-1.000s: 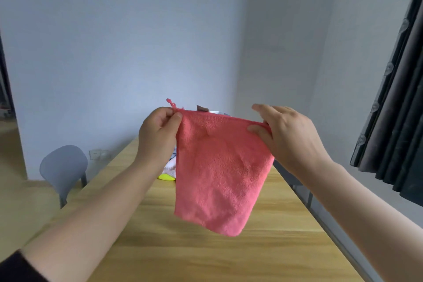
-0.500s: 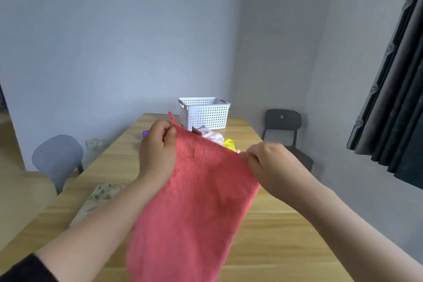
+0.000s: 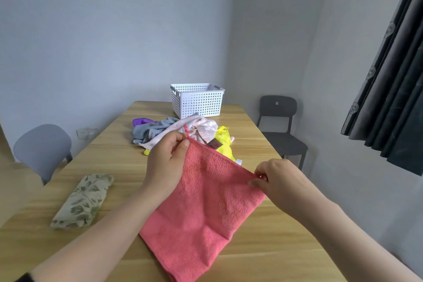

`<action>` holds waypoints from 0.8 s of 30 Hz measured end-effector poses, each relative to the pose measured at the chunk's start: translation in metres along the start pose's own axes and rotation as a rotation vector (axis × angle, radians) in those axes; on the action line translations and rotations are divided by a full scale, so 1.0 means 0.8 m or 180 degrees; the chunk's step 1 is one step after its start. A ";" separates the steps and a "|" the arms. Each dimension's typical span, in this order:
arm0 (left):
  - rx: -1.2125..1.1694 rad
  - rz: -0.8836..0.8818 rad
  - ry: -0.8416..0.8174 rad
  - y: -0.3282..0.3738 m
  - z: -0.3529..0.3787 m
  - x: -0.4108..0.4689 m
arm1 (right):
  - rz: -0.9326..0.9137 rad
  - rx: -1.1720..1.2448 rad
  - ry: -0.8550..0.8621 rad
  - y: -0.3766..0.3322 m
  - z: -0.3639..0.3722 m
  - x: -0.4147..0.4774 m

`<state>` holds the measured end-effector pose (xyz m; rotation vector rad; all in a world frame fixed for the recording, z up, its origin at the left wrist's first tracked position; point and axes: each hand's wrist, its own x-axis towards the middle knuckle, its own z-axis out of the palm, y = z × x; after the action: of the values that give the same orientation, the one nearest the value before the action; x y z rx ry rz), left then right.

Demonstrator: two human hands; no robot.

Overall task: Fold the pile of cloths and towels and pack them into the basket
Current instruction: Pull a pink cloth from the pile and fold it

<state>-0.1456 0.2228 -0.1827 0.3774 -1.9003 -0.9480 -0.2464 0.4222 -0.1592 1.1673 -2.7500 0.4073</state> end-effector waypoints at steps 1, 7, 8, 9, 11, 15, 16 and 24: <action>-0.0049 -0.0033 -0.0013 0.001 0.002 -0.001 | 0.0006 -0.0017 -0.0042 0.002 0.002 -0.001; -0.0252 -0.0149 -0.0101 -0.004 0.006 -0.009 | 0.0119 0.0462 -0.0310 0.016 0.000 -0.010; -0.0284 -0.0150 -0.0127 -0.004 0.006 -0.012 | 0.0159 0.0524 -0.0316 0.018 0.001 -0.011; -0.0315 -0.0140 -0.0153 -0.003 0.006 -0.014 | 0.0195 0.0549 -0.0316 0.019 0.002 -0.012; -0.0343 -0.0099 -0.0191 -0.001 0.006 -0.017 | 0.0260 0.0573 -0.0334 0.020 0.005 -0.013; -0.0351 -0.0025 -0.0209 0.002 0.008 -0.019 | 0.0291 0.0518 -0.0272 0.020 0.011 -0.011; -0.0356 -0.0023 -0.0219 0.003 0.009 -0.019 | 0.0273 0.0485 -0.0242 0.020 0.012 -0.010; -0.0501 -0.0227 -0.0437 -0.001 0.012 -0.026 | 0.0192 -0.0083 -0.0027 0.031 0.022 -0.017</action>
<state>-0.1433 0.2391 -0.1981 0.2944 -1.9298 -1.1890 -0.2550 0.4429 -0.1838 1.0848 -2.7947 0.3727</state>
